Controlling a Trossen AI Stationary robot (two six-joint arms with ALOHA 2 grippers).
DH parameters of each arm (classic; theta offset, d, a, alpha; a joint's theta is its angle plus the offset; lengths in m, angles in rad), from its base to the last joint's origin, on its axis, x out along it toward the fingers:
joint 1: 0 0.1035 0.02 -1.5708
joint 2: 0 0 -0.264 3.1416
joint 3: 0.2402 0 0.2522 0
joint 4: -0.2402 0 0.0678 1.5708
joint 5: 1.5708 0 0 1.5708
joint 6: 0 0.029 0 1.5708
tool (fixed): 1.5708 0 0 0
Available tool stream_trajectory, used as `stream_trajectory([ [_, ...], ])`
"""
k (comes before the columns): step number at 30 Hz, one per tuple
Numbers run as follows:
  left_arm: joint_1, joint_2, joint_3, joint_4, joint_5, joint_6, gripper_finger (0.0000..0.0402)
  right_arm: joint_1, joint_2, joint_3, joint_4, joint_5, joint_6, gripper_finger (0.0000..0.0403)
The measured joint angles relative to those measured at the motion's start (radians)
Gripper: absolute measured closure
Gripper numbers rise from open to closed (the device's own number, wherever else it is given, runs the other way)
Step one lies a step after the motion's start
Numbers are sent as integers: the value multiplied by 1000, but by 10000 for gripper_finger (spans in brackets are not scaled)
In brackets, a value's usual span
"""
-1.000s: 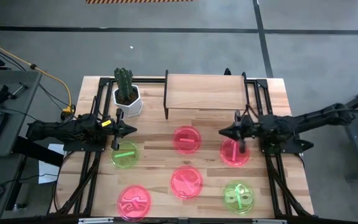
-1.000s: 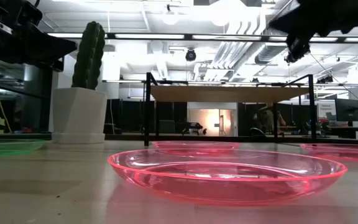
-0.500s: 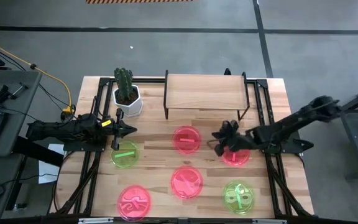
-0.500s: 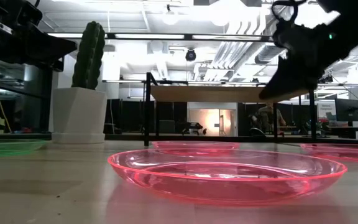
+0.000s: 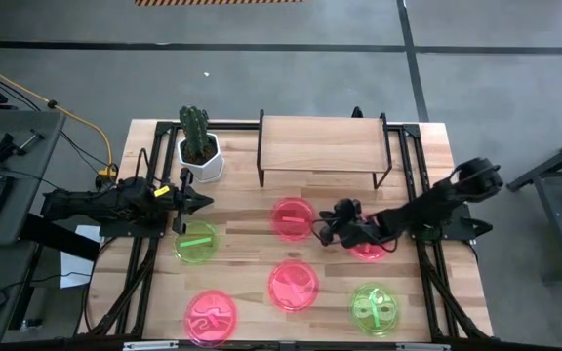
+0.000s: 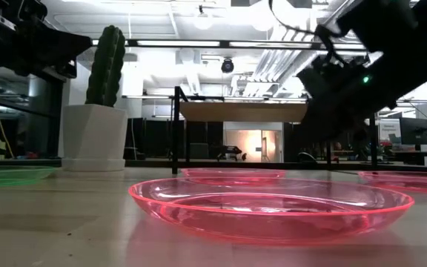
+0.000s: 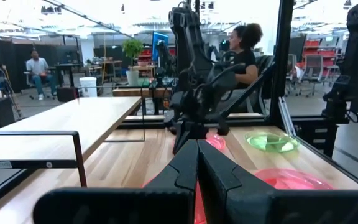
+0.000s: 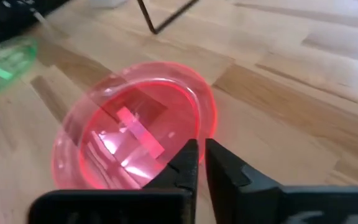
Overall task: Place and stack plates onto a shelf
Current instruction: Put the pink plate on the shelf
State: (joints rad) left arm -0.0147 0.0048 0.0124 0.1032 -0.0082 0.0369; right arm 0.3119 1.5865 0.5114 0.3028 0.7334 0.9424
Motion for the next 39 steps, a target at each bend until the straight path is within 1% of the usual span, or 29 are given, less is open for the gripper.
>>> stream_trajectory([
  [2, 0, 0, 0, 0, 0, 0, 402, -28, 12, 0, 4, -38, -1, 356],
  [7, 0, 0, 0, 0, 0, 0, 401, -102, 35, 0, 49, -136, -2, 276],
  [9, 0, 0, 0, -1, 0, 0, 402, -126, 39, 0, 61, -150, -2, 249],
  [11, 0, 0, 0, -1, 0, 0, 402, -143, 39, 0, 69, -152, 0, 230],
  [13, 0, 0, 0, -1, 0, 0, 401, -155, 39, 0, 69, -173, 0, 219],
  [21, 0, 0, 0, -2, 0, 0, 402, -161, 62, 0, 95, -233, 31, 215],
  [27, 0, 0, 0, -2, 0, 0, 402, -162, 111, 0, 164, -298, 45, 215],
  [34, 0, 0, 0, -2, 0, 0, 401, -162, 159, 0, 220, -306, 73, 215],
  [37, 0, 0, 0, -2, 0, 0, 401, -162, 175, 0, 254, -311, 73, 223],
  [39, 0, 0, 0, -3, 0, 0, 402, -163, 175, 0, 252, -316, 73, 237],
])
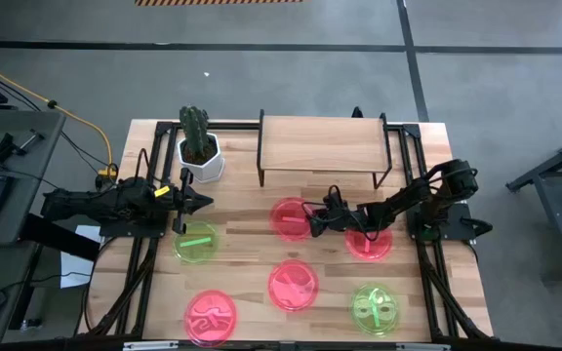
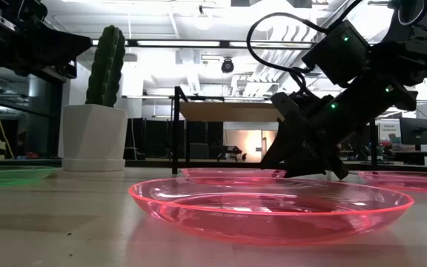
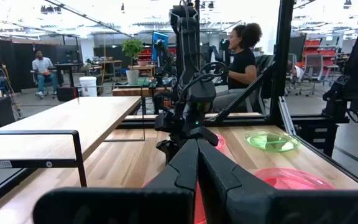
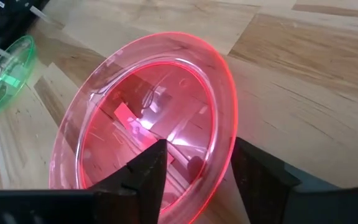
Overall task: Place and stack plates onto a shelf
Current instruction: Put the pink plate on the shelf
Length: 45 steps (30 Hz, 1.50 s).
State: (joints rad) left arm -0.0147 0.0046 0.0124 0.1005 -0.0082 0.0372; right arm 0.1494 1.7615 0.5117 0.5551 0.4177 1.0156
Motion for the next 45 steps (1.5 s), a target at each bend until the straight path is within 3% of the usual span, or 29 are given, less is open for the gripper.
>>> stream_trajectory([
  [11, 0, 0, 0, -2, 0, 0, 402, 0, 1, 0, -13, -30, -67, 395],
  [19, 0, 0, 0, -3, 0, 0, 402, -5, -63, 0, -11, -158, -129, 401],
  [25, 0, 0, 0, -3, 0, 0, 401, -41, -174, 0, -23, -364, -194, 402],
  [29, 0, 0, 0, -3, 0, 0, 402, -73, -243, 0, -65, -442, -212, 403],
  [35, 0, 0, 0, -3, 0, 0, 401, -132, -345, 0, -80, -486, -240, 403],
  [40, 0, 0, 0, -3, 0, 0, 401, -206, -506, 0, -97, -492, -293, 403],
  [45, 0, 0, 0, -3, 0, 0, 401, -276, -728, 0, -220, -387, -358, 403],
])
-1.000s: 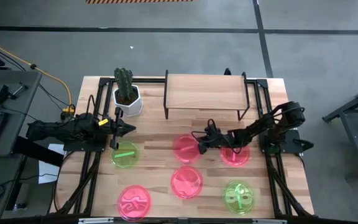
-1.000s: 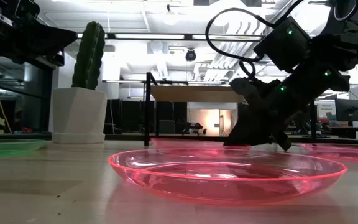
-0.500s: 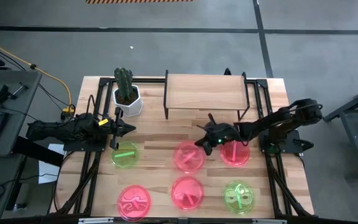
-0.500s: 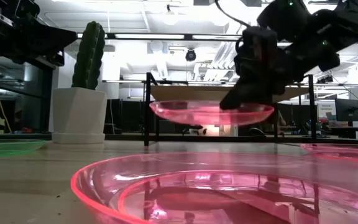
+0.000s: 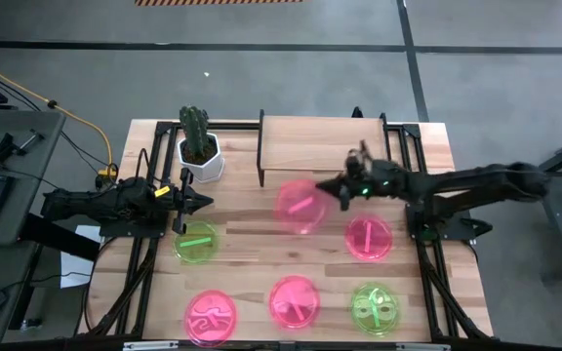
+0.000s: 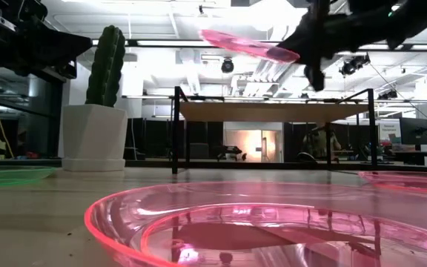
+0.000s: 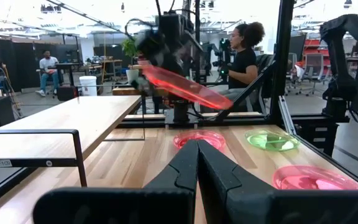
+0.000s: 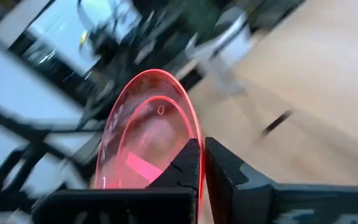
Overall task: Place and stack plates onto a shelf
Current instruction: Put the pink plate on the shelf
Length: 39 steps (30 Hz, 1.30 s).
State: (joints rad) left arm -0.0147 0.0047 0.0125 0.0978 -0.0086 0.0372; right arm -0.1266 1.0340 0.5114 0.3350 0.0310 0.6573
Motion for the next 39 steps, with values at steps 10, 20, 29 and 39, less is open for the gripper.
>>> stream_trajectory([
  [10, 0, 0, 0, 1, 0, 0, 402, -85, -417, 0, -389, 488, -46, 403],
  [20, 0, 0, 0, 1, 0, 0, 402, -185, -488, 0, -588, 709, -29, 403],
  [29, 0, 0, 0, 1, 0, 0, 401, -290, -412, 0, -611, 694, -29, 403],
  [39, 0, 0, 0, 1, 0, 0, 401, -335, -342, 0, -616, 649, -30, 403],
])
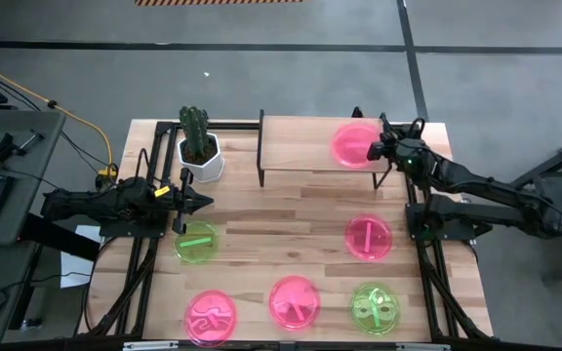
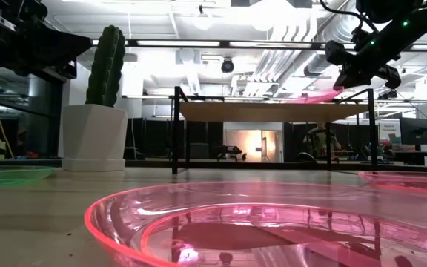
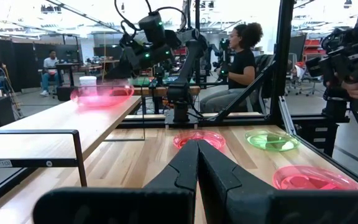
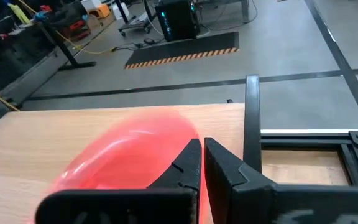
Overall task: Place and stack plates onto a shelf
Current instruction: Put the pink plate on the shelf
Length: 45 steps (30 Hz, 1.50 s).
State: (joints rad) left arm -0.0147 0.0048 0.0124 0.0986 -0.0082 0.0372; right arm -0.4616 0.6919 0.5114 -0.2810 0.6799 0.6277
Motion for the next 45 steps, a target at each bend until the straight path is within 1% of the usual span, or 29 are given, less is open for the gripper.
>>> stream_trajectory([
  [8, 0, 0, 0, 0, 0, 0, 401, -22, 1, 0, 0, 0, -13, 402],
  [12, 0, 0, 0, 0, 0, 0, 402, -23, -7, 0, 34, 0, -69, 402],
  [14, 0, 0, 0, 0, 0, 0, 402, -23, -19, 0, 72, -23, -104, 397],
  [16, 0, 0, 0, 0, 0, 0, 402, -23, -33, 0, 110, -78, -115, 383],
  [20, 0, 0, 0, 0, -3, 0, 401, -22, -30, 0, 131, -229, -132, 338],
  [23, 0, 0, 0, 0, -4, 0, 401, -22, -1, 0, 121, -378, -135, 308],
  [25, 0, 0, 0, 0, -4, 0, 401, -22, 22, 0, 124, -469, -114, 301],
  [26, 0, 0, 0, 0, -4, 0, 402, -22, 32, 0, 128, -504, -107, 303],
  [28, 0, 0, 0, 0, -4, 0, 402, -17, 48, 0, 131, -534, -112, 320],
  [31, 0, 0, 0, 0, -4, 0, 401, 9, 54, 0, 135, -548, -141, 376],
  [32, 0, 0, 0, 0, -4, 0, 401, 22, 54, 0, 136, -564, -151, 389],
  [34, 0, 0, 0, 0, -4, 0, 401, 52, 55, 10, 115, -597, -153, 392],
  [36, 0, 0, 0, -2, -4, 0, 402, 90, 57, 41, 55, -606, -154, 391],
  [38, 0, 0, 0, -4, -4, 0, 401, 137, 67, 87, -17, -594, -158, 399],
  [40, 0, 0, 0, -4, -4, 0, 401, 193, 85, 143, -103, -539, -162, 399],
  [43, 0, 0, 0, -4, -4, 0, 401, 268, 122, 231, -237, -422, -182, 402],
  [45, 0, 0, 0, -5, -4, 0, 401, 306, 157, 281, -335, -373, -189, 402],
])
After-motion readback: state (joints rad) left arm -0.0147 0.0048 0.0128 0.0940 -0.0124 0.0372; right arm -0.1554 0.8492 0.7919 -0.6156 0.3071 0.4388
